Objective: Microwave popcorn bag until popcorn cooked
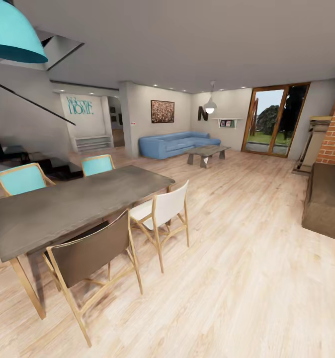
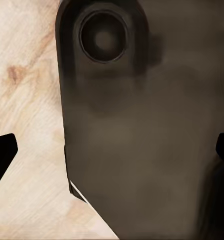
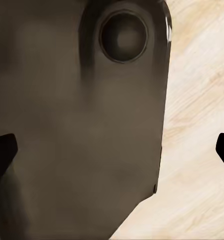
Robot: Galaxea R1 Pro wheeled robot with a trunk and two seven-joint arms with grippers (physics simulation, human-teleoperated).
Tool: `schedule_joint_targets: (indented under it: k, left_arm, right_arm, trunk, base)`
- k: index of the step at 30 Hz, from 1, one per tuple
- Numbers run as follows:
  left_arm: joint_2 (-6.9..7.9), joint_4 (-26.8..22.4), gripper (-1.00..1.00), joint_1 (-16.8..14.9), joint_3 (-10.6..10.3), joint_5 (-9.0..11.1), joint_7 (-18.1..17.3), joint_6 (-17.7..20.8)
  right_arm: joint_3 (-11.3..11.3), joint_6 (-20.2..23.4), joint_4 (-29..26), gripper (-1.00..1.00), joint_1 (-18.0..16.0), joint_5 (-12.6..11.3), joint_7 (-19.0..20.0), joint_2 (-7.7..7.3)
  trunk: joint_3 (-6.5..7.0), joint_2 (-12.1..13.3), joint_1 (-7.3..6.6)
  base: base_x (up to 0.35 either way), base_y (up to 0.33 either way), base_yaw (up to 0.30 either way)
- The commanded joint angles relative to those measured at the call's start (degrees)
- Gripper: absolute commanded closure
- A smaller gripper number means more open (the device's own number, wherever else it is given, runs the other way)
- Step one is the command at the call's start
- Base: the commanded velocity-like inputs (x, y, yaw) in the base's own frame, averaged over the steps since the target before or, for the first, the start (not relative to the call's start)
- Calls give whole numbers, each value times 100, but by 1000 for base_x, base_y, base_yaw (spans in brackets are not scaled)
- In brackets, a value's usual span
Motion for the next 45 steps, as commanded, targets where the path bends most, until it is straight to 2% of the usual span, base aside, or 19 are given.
schedule_joint_targets:
  k: [1, 5, 15, 19, 45]
  left_arm:
    - [-33, -33, -100, -34, 8, -9, -9, -18]
    - [-96, -133, -100, -166, 8, -9, -9, -18]
    - [-113, -141, -100, -236, 9, -9, -9, -18]
    - [-113, -141, -100, -237, 9, -9, -9, -18]
    - [-112, -141, -100, -238, 9, -9, -9, -18]
  right_arm:
    - [8, -33, -33, -100, 11, -33, 33, -33]
    - [-1, -144, -163, -100, 9, -60, 34, -111]
    - [-17, -447, -486, -100, 8, -53, -17, -79]
    - [-18, -448, -615, -100, 8, -53, -18, -79]
    - [-18, -448, -615, -100, 8, -53, -18, -77]
  trunk:
    - [-3, -2, 0]
    - [-3, -2, 0]
    - [-3, -2, 0]
    - [-3, -2, 0]
    - [-3, -2, 0]
  base:
    - [0, 0, 0]
    - [0, 0, 0]
    - [0, 0, 185]
    - [0, 0, 285]
    - [0, 0, 285]
